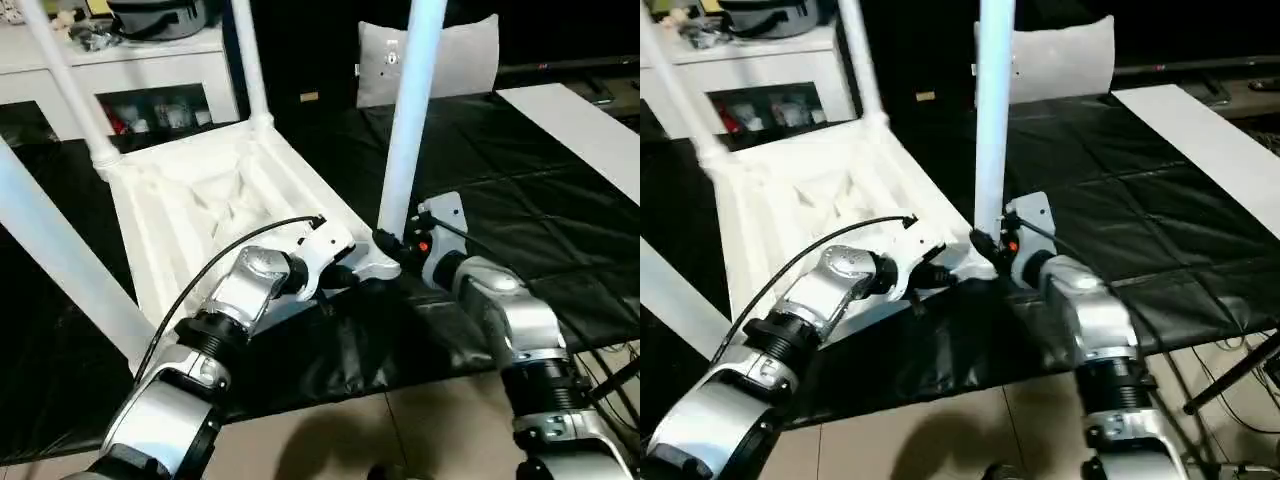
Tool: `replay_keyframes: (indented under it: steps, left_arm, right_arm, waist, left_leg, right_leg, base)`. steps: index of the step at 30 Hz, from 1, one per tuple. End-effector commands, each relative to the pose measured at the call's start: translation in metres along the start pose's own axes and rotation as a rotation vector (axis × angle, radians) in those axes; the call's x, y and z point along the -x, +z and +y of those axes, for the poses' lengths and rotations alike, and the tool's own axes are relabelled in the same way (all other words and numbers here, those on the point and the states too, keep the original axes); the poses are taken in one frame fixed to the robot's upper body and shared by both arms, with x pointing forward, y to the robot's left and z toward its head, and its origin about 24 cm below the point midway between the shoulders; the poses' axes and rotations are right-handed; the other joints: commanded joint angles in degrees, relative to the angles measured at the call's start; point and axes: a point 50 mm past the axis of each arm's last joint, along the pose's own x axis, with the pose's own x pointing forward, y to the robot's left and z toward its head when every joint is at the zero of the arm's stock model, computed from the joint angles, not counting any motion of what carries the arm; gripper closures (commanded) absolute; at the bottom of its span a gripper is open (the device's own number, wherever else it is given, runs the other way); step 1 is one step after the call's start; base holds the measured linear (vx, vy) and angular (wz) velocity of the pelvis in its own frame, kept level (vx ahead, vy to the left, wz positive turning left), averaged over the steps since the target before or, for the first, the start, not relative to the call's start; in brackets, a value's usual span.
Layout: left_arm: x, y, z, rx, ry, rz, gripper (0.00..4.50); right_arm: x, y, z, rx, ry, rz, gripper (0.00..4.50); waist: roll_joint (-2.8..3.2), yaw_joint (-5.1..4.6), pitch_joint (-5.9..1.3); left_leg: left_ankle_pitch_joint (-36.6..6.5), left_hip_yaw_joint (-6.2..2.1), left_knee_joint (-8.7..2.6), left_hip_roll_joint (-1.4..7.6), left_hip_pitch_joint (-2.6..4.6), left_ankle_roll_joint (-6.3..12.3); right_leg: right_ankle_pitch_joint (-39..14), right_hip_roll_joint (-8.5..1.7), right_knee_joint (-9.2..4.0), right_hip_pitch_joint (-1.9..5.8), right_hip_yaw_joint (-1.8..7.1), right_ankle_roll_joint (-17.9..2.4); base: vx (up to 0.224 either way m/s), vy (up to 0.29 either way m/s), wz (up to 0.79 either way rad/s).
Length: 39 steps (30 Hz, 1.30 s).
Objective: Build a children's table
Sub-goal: Rotate leg to tighten
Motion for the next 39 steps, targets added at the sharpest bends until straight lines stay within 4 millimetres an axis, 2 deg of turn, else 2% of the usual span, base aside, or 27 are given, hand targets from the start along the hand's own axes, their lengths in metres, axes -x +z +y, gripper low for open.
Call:
replay_keyframes:
  steps: [1, 5, 6, 7, 8, 9, 11, 12, 13, 14, 15, 18, 19, 20, 22, 24, 29, 34, 39]
  left_arm:
    - [-0.001, 0.027, -0.007, -0.084, -0.049, -0.099, 4.50]
    - [0.010, 0.017, -0.003, -0.143, -0.107, -0.086, 4.50]
    - [0.010, 0.017, -0.003, -0.143, -0.107, -0.086, 4.50]
    - [0.014, 0.013, -0.002, -0.176, -0.142, -0.085, 4.50]
    - [0.017, 0.010, -0.001, -0.187, -0.162, -0.077, 4.50]
    - [0.020, 0.007, -0.001, -0.206, -0.188, -0.069, 4.50]
    - [0.023, 0.004, -0.001, -0.234, -0.229, -0.061, 4.50]
    - [0.026, 0.002, -0.002, -0.245, -0.254, -0.052, 4.50]
    - [0.026, 0.002, -0.002, -0.245, -0.254, -0.052, 4.50]
    - [0.033, -0.006, -0.001, -0.287, -0.332, -0.012, 4.50]
    - [0.036, -0.008, -0.001, -0.297, -0.350, 0.006, 4.50]
    - [0.040, -0.010, -0.001, -0.330, -0.396, 0.018, 4.50]
    - [0.044, -0.012, -0.002, -0.374, -0.460, 0.035, 4.50]
    - [0.046, -0.014, -0.002, -0.384, -0.487, 0.047, 4.50]
    - [0.049, -0.016, -0.003, -0.398, -0.527, 0.066, 4.50]
    - [0.050, -0.016, -0.004, -0.409, -0.551, 0.074, 4.50]
    - [0.052, -0.014, -0.005, -0.435, -0.595, 0.076, 4.50]
    - [0.050, -0.012, -0.006, -0.449, -0.609, 0.071, 4.50]
    - [0.048, -0.012, -0.008, -0.452, -0.621, 0.069, 4.50]
  right_arm:
    - [-0.004, -0.011, 0.017, -0.003, 0.109, 0.038, 1.53]
    - [0.011, -0.006, 0.005, 0.055, 0.184, 0.006, 1.19]
    - [0.011, -0.006, 0.005, 0.055, 0.184, 0.006, 1.19]
    - [0.018, -0.004, 0.000, 0.095, 0.244, 0.006, 1.06]
    - [0.023, -0.003, -0.002, 0.113, 0.282, 0.005, 0.97]
    - [0.028, -0.002, -0.003, 0.129, 0.319, 0.010, 0.93]
    - [0.033, -0.001, -0.006, 0.153, 0.360, 0.019, 0.66]
    - [0.037, 0.000, -0.007, 0.175, 0.379, 0.027, 0.66]
    - [0.037, 0.000, -0.007, 0.175, 0.379, 0.027, 0.66]
    - [0.046, 0.001, -0.013, 0.231, 0.447, 0.046, 0.66]
    - [0.049, 0.002, -0.015, 0.246, 0.470, 0.052, 0.66]
    - [0.054, 0.002, -0.016, 0.273, 0.530, 0.063, 0.66]
    - [0.060, 0.003, -0.017, 0.277, 0.609, 0.078, 0.66]
    - [0.062, 0.004, -0.017, 0.275, 0.638, 0.080, 0.91]
    - [0.065, 0.004, -0.017, 0.264, 0.684, 0.085, 0.91]
    - [0.066, 0.005, -0.016, 0.262, 0.715, 0.093, 1.16]
    - [0.068, 0.003, -0.011, 0.263, 0.799, 0.112, 1.47]
    - [0.066, 0.001, -0.008, 0.263, 0.827, 0.116, 1.90]
    - [0.063, -0.001, -0.004, 0.261, 0.841, 0.121, 2.43]
  waist:
    - [-0.46, 0.57, -4.20]
    - [-0.14, 1.97, -4.62]
    - [-0.14, 1.97, -4.62]
    - [-0.46, 2.75, -4.71]
    - [-0.56, 3.03, -4.70]
    - [-0.40, 3.52, -4.64]
    - [-0.40, 4.16, -4.51]
    - [-0.25, 4.53, -4.57]
    - [-0.23, 5.00, -4.50]
    - [-0.40, 5.54, -4.51]
    - [-0.34, 6.01, -4.57]
    - [-0.21, 6.78, -4.53]
    - [-0.26, 7.08, -4.60]
    - [-0.31, 7.25, -4.66]
    - [-0.40, 7.78, -4.82]
    - [-0.50, 8.54, -4.80]
    - [-0.90, 9.37, -4.65]
    - [-0.91, 9.42, -4.50]
    - [-0.89, 9.47, -4.62]
  left_leg:
    - [-13.7, -0.86, -3.63, 1.35, -0.18, 5.31]
    - [-8.3, -0.93, -3.44, 1.66, -0.80, 7.19]
    - [-8.3, -0.93, -3.44, 1.66, -0.80, 7.19]
    - [-7.7, -0.73, -3.40, 1.65, -0.71, 7.84]
    - [-7.4, -0.73, -3.40, 1.70, -0.76, 8.02]
    - [-7.3, -0.56, -3.37, 1.69, -0.66, 8.47]
    - [-7.4, -0.45, -3.42, 1.89, -0.54, 8.08]
    - [-7.5, -0.49, -3.38, 1.89, -0.38, 7.82]
    - [-7.7, -0.47, -3.47, 2.11, -0.24, 7.29]
    - [-8.0, -0.41, -3.54, 2.23, -0.05, 6.86]
    - [-8.1, -0.44, -3.51, 2.38, -0.10, 6.80]
    - [-8.8, -0.34, -3.52, 2.47, 0.05, 6.74]
    - [-8.9, -0.35, -3.54, 2.47, 0.07, 6.67]
    - [-8.8, -0.34, -3.54, 2.51, -0.08, 6.83]
    - [-7.7, -0.22, -3.37, 2.39, -0.16, 7.10]
    - [-6.7, -0.09, -3.34, 2.45, -0.15, 7.25]
    - [-7.0, 0.30, -3.36, 2.15, -0.07, 6.78]
    - [-8.2, 0.45, -3.40, 1.94, 0.12, 6.08]
    - [-7.5, 0.42, -3.36, 1.93, 0.09, 6.14]
  right_leg:
    - [-23.1, -3.97, -4.22, 3.44, 2.92, -3.3]
    - [-16.2, -4.17, -2.86, 3.72, 3.58, -5.6]
    - [-16.2, -4.17, -2.86, 3.72, 3.58, -5.6]
    - [-15.2, -4.13, -2.67, 3.83, 3.68, -5.9]
    - [-15.0, -4.14, -2.53, 3.89, 3.78, -5.9]
    - [-15.3, -4.11, -2.52, 3.73, 3.89, -5.9]
    - [-16.9, -4.08, -2.56, 3.47, 3.98, -5.5]
    - [-17.4, -4.09, -2.54, 3.40, 3.91, -5.5]
    - [-18.3, -4.04, -2.58, 3.27, 3.98, -5.1]
    - [-18.8, -4.11, -2.62, 3.08, 4.08, -5.0]
    - [-18.0, -4.10, -2.23, 3.11, 4.30, -5.1]
    - [-17.6, -4.09, -2.13, 2.85, 4.41, -5.4]
    - [-17.7, -4.22, -2.04, 2.86, 4.42, -5.7]
    - [-17.5, -4.16, -1.95, 2.99, 4.48, -5.6]
    - [-16.6, -4.12, -1.73, 2.94, 4.62, -5.7]
    - [-16.6, -4.12, -1.55, 2.69, 4.74, -6.0]
    - [-20.1, -3.94, -1.87, 2.44, 5.08, -4.9]
    - [-23.4, -3.82, -2.41, 2.29, 5.04, -3.8]
    - [-23.2, -3.76, -2.40, 2.24, 4.99, -3.4]
  base:
    - [0.000, 0.000, 0.00]
    - [0.000, 0.000, 0.00]
    - [0.000, 0.000, 0.00]
    - [0.000, 0.000, 0.00]
    - [0.000, 0.000, 0.00]
    - [0.000, 0.000, 0.00]
    - [0.000, 0.000, 0.00]
    - [0.000, 0.000, 0.00]
    - [0.000, 0.000, 0.00]
    - [0.000, 0.000, 0.00]
    - [0.000, 0.000, 0.00]
    - [0.000, 0.000, 0.00]
    - [0.000, 0.000, 0.00]
    - [0.000, 0.000, 0.00]
    - [0.000, 0.000, 0.00]
    - [0.000, 0.000, 0.00]
    - [0.000, 0.000, 0.00]
    - [0.000, 0.000, 0.00]
    - [0.000, 0.000, 0.00]
